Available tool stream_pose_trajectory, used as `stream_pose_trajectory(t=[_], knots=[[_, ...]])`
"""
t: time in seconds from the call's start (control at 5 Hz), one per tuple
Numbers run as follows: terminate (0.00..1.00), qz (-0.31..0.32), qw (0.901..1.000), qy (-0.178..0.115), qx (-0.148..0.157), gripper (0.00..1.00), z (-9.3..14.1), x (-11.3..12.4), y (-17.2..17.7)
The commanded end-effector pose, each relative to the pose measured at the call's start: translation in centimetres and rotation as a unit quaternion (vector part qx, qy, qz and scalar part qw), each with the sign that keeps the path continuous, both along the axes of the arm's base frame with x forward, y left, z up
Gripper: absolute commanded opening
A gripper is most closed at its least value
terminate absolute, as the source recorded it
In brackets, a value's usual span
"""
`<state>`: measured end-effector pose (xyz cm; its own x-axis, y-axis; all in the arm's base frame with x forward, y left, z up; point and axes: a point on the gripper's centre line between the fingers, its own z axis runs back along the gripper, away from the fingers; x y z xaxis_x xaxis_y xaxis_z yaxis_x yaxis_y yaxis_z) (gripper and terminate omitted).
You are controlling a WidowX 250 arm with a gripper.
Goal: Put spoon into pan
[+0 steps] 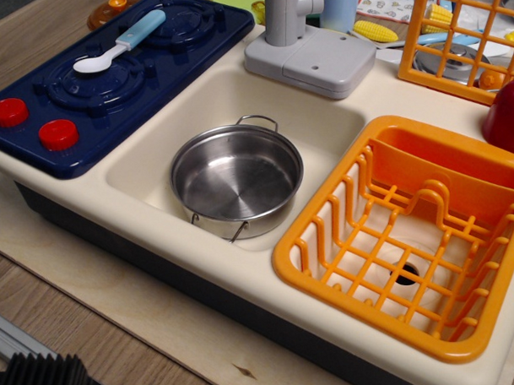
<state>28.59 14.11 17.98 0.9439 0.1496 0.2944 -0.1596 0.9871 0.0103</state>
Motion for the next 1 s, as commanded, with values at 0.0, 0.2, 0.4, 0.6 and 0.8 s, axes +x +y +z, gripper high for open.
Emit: stream_pose_trajectory(t=[0.0, 0.2, 0.4, 0.6, 0.8], knots=[[0.0, 0.0, 1.0, 0.0, 0.0, 1.0, 0.0, 0.0, 0.0], [0.0, -0.005, 0.9999, -0.007, -0.009, 1.0, -1.5, 0.3, 0.4], [0.0, -0.003, 0.9998, -0.019, -0.011, 1.0, -2.8, 0.3, 0.5], [0.0, 0.003, 0.9994, -0.023, -0.027, 1.0, -4.1, 0.5, 0.6], [0.0, 0.001, 0.9991, -0.026, -0.032, 1.0, -5.1, 0.4, 1.3]])
